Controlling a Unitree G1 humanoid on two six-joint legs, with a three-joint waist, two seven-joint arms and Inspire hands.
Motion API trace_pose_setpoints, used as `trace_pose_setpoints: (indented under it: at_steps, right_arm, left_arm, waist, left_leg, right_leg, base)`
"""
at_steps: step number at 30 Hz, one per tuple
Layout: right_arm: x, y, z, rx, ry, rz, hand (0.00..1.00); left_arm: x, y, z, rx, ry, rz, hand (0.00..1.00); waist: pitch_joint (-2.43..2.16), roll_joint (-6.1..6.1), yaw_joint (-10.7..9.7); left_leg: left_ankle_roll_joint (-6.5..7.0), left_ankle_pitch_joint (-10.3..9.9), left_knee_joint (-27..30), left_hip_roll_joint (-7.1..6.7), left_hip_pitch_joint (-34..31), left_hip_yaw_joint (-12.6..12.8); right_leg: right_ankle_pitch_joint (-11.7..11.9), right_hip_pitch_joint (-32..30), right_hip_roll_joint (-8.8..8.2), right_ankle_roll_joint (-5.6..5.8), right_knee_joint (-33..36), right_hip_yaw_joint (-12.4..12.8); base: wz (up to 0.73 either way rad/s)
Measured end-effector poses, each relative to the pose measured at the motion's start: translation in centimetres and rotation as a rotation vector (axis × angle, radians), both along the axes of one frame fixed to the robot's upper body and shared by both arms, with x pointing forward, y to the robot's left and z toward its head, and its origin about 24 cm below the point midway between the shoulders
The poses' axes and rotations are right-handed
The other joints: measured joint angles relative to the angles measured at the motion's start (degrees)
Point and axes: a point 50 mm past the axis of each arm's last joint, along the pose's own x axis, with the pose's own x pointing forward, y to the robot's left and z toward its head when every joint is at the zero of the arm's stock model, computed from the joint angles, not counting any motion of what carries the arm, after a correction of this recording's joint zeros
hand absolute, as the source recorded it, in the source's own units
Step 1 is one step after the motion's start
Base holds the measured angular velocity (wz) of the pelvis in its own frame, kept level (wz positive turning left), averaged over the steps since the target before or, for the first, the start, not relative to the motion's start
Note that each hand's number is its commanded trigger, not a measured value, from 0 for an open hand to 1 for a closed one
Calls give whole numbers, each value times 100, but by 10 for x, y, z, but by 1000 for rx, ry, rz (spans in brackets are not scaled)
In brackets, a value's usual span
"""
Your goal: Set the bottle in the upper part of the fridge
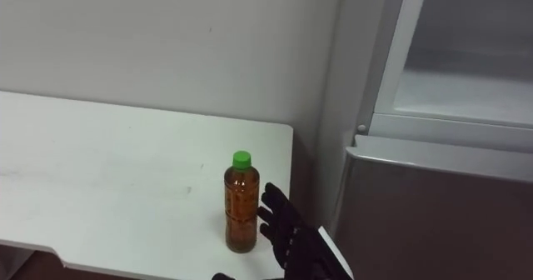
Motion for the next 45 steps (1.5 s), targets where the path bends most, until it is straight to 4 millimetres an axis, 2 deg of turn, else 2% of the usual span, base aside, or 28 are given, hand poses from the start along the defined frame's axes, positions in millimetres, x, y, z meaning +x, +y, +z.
trace_pose_setpoints:
  at_steps: [12, 21, 25, 29, 35, 40, 45]
  right_arm:
    - [6, 1, 9, -13, -36, -18, 0]
    - [17, 7, 22, 11, -65, -82, 0]
    - [21, 4, 19, 5, -43, -136, 0]
    - [28, 2, 23, -2, -50, -182, 0]
    - [45, 2, 30, 1, -79, -264, 0]
    - [58, 1, 28, -16, -56, -326, 0]
    - [58, 4, 21, -34, -17, -336, 0]
  left_arm:
    - [1, 1, 0, -3, 4, -2, 0]
    - [4, 1, 0, -7, 15, 0, 0]
    - [5, 2, 0, 3, 9, 2, 0]
    - [9, 3, 1, 14, 1, 7, 0]
    - [13, 2, 0, 16, 2, 5, 0]
    - [25, 0, 1, 13, -15, -12, 0]
    - [29, -3, 0, 12, -9, -28, 0]
  waist:
    - [11, -57, 141]
    - [16, -109, 168]
    - [34, -110, 269]
    - [79, -66, 305]
    - [97, -37, 378]
    - [78, -61, 452]
    - [76, -63, 459]
  left_leg:
    - [0, -3, 60, 17, -37, -3]
    - [2, -1, 157, 12, -202, -169]
    - [4, -1, 177, 11, -244, -195]
    - [7, 13, 267, 16, -464, -291]
    - [2, 103, 238, 17, -672, -342]
    - [-5, 161, 218, 18, -826, -345]
    - [0, 177, 254, 38, -997, -364]
  right_leg:
    - [13, 5, 8, -18, 0, -21]
    - [38, -57, 5, -31, 3, -178]
    - [38, -77, 1, -31, 4, -211]
    - [42, -209, 1, -36, 8, -294]
    - [64, -416, -3, -71, 17, -345]
    - [92, -585, -6, -99, 20, -401]
    - [106, -732, -15, -108, 22, -453]
  base:
    - [0]
    - [8]
    - [4]
    - [12]
    - [4]
    - [2]
    - [1]
